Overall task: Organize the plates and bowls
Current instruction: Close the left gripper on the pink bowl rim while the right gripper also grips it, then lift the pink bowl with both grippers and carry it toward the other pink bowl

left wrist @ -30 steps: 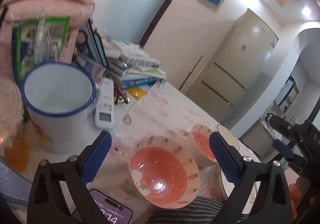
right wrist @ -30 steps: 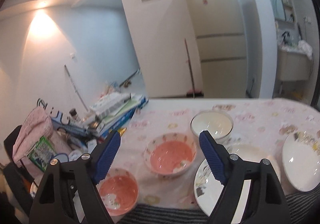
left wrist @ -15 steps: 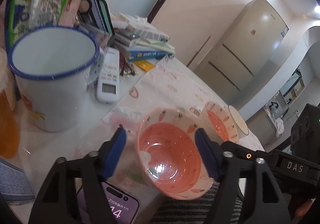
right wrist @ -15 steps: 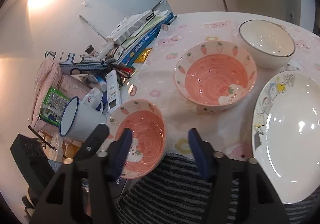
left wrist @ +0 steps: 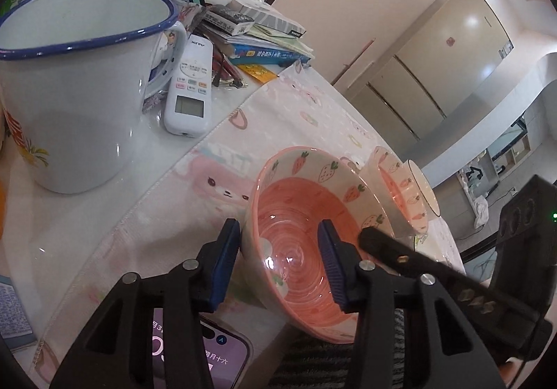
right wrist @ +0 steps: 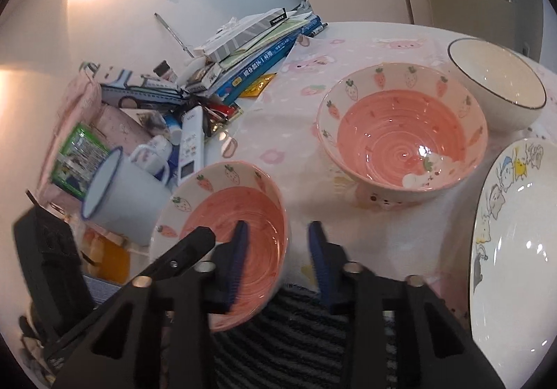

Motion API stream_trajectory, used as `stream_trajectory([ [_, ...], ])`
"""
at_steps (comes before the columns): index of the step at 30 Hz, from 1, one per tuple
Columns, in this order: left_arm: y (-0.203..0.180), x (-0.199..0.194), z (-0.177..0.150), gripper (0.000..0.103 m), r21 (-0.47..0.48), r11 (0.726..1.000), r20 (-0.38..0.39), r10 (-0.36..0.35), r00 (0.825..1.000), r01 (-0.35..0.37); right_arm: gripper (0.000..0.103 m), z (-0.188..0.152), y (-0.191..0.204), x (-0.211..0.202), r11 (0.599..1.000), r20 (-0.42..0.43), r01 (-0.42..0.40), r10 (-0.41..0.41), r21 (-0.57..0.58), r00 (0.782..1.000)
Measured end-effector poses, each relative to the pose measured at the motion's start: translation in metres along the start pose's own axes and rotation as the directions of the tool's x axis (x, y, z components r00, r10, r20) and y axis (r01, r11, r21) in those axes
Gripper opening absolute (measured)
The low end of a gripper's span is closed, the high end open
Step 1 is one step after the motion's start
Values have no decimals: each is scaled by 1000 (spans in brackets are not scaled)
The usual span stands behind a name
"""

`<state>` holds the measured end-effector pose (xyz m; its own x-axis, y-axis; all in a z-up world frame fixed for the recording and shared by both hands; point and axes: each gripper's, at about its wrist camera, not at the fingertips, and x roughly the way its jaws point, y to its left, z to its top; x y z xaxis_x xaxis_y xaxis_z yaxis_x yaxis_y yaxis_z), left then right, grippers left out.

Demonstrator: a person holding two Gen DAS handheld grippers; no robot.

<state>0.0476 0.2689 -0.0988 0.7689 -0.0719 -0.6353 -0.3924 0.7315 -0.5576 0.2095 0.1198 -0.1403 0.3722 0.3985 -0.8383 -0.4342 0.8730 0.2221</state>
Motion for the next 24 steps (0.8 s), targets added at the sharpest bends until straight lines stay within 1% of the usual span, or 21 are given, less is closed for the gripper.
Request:
stream_trajectory([
  [1, -1, 0, -1, 43, 2, 1000, -3, 4, 1000, -4, 29, -1, 1, 3, 1000, -7, 8, -8, -4, 1000],
  [2, 0, 3, 0, 41, 0, 1000, -14, 16, 1000, -16, 28, -3, 0, 7, 1000, -23, 2, -2, 4, 1000],
  [3, 1, 6, 0, 29, -3, 999, -34, 41, 999, -41, 27, -4, -1, 10, 1000, -38, -14, 15, 18, 999],
  [4, 2, 10, 0, 25, -11, 998, -56, 66, 996, -67, 26, -5, -3, 13, 998, -56, -40, 43, 43, 998],
  [5, 4, 11, 1, 25, -16, 998, -60, 59, 996, -60, 25, -6, -5, 15, 997, -67, -55, 58, 59, 996],
  [6, 4, 11, 1, 22, -18, 998, -58, 57, 997, -58, 23, -8, -6, 19, 996, -76, -53, 58, 64, 995],
  [7, 4, 11, 1, 20, -14, 998, -56, 68, 996, -68, 23, -8, -5, 20, 997, -77, -50, 54, 63, 996],
  [9, 3, 11, 0, 17, -8, 997, -53, 78, 996, -78, 18, -10, -6, 24, 997, -80, -48, 53, 66, 995],
  [11, 3, 11, 0, 16, -6, 996, -52, 84, 995, -84, 17, -11, -4, 23, 998, -69, -39, 43, 55, 997],
  [13, 3, 11, 0, 16, -4, 996, -52, 92, 994, -92, 17, -12, 0, 22, 1000, -60, -14, 15, 26, 998],
  [14, 3, 13, -1, 16, -2, 995, -64, 97, 993, -97, 16, -12, 2, 22, 1000, -56, -4, 5, 14, 998],
  [15, 3, 15, 0, 16, -2, 996, -74, 94, 993, -95, 15, -13, 4, 21, 1000, -48, 6, -6, -2, 999],
  [19, 2, 14, 0, 15, -4, 996, -71, 86, 994, -87, 15, -13, 6, 19, 1000, -50, 24, -25, -17, 998],
  [21, 0, 10, 1, 15, 3, 998, -49, 69, 996, -69, 15, -15, 14, 11, 997, -36, 60, -62, -57, 997],
  [22, -5, 6, 1, 15, 23, 997, -32, 68, 997, -68, 15, -15, 18, 5, 994, -18, 81, -82, -78, 996],
  [24, -16, -2, 1, 15, 68, 994, 6, 86, 996, -86, 15, -12, 20, -5, 994, -5, 80, -81, -71, 997],
])
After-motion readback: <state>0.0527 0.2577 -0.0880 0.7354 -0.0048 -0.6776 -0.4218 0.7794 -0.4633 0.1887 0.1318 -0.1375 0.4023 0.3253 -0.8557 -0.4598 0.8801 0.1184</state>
